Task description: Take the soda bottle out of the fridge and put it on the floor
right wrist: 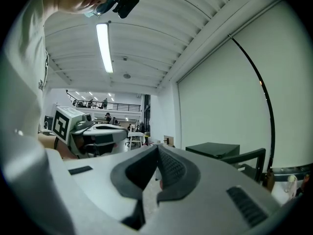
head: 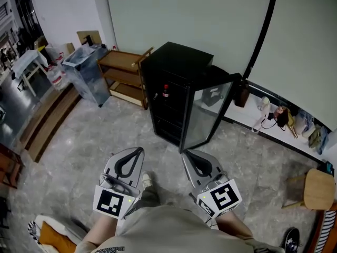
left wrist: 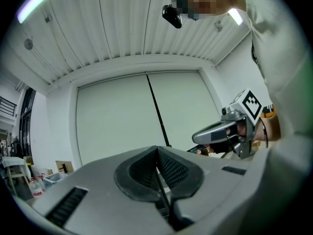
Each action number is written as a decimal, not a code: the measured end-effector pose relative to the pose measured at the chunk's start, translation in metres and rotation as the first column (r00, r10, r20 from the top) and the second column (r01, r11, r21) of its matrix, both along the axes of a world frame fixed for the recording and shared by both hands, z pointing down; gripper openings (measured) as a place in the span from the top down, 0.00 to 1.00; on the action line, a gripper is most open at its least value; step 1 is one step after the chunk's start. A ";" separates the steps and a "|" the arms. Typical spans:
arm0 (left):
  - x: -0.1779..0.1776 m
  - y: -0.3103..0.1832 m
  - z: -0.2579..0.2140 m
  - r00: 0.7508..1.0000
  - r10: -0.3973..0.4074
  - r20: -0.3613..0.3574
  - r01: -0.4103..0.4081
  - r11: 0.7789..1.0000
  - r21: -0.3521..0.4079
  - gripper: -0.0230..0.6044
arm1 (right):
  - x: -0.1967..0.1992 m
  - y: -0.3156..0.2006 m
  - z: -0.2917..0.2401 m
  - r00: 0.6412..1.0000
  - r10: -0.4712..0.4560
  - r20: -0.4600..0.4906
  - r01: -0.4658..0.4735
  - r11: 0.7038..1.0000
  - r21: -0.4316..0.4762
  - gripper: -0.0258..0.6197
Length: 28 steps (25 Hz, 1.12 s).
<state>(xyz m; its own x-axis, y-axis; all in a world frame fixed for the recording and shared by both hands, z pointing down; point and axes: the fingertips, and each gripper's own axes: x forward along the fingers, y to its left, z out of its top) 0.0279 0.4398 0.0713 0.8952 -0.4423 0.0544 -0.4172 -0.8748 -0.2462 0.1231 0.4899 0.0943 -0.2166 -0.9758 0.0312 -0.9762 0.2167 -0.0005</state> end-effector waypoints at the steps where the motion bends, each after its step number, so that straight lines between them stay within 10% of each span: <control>1: -0.002 -0.004 0.001 1.000 -0.002 0.001 0.002 1.000 -0.001 0.95 | -0.001 -0.004 0.000 1.000 0.001 -0.002 -0.001 1.000 0.002 0.97; 28: 0.006 -0.260 0.016 0.998 0.060 0.006 -0.060 0.998 -0.025 0.95 | -0.006 -0.258 0.027 0.997 0.052 -0.049 -0.057 0.993 -0.106 0.96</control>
